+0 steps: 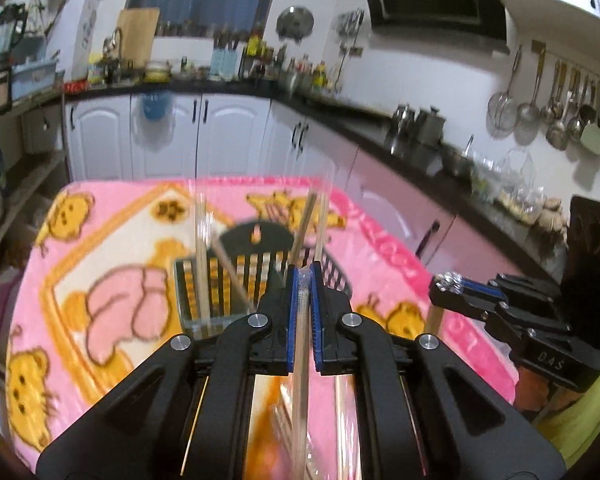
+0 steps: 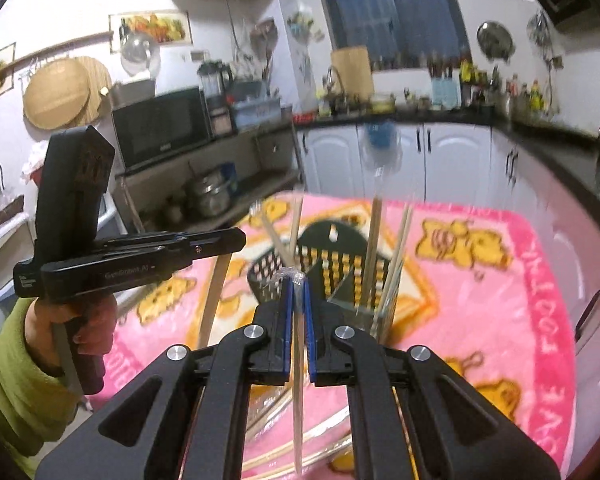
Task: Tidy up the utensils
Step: 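Lift the wrapped chopsticks with both tools and carry them above the caddy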
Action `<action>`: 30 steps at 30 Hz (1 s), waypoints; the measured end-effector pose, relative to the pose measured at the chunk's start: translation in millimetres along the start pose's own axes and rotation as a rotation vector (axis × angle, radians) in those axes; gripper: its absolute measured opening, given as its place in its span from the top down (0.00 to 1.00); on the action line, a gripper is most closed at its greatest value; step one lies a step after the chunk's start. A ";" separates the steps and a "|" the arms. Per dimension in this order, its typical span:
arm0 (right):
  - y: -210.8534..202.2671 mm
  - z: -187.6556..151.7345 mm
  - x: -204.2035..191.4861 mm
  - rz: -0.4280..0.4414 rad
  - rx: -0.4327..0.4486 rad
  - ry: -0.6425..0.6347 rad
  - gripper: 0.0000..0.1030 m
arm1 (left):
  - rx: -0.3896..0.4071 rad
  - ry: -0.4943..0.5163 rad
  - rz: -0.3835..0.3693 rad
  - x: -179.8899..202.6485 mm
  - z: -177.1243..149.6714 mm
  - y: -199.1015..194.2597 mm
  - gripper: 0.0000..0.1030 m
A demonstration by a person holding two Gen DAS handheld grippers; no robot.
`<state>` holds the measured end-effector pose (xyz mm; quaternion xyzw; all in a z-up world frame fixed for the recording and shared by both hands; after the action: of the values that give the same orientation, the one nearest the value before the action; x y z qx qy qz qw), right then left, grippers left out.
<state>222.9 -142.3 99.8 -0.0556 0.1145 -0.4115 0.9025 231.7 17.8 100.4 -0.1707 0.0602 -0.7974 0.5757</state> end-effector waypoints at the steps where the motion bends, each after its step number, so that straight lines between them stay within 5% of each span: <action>1: -1.6 3.6 1.3 -0.006 0.015 -0.003 0.94 | 0.013 0.001 0.001 0.8 5.5 -0.9 0.97; 22: -2.5 76.0 20.3 -0.054 0.259 0.021 0.94 | 0.301 0.049 0.117 24.5 105.2 19.4 0.97; 30: 12.1 101.1 23.9 -0.115 0.342 -0.069 0.94 | 0.399 0.030 0.156 20.2 128.1 30.1 0.97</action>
<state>272.5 -151.9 191.4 0.0782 0.0086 -0.4739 0.8771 296.9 1.8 215.4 -0.0363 -0.0771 -0.7489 0.6571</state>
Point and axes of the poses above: each gripper's, at about its wrist camera, not at the fingertips, and y roughly the way its jaws point, x to its right, z to its top, the point moved 4 cm from there along y, roughly the way its jaws point, and after that the axes turned 13 degrees about x, right-handed, at the moved point
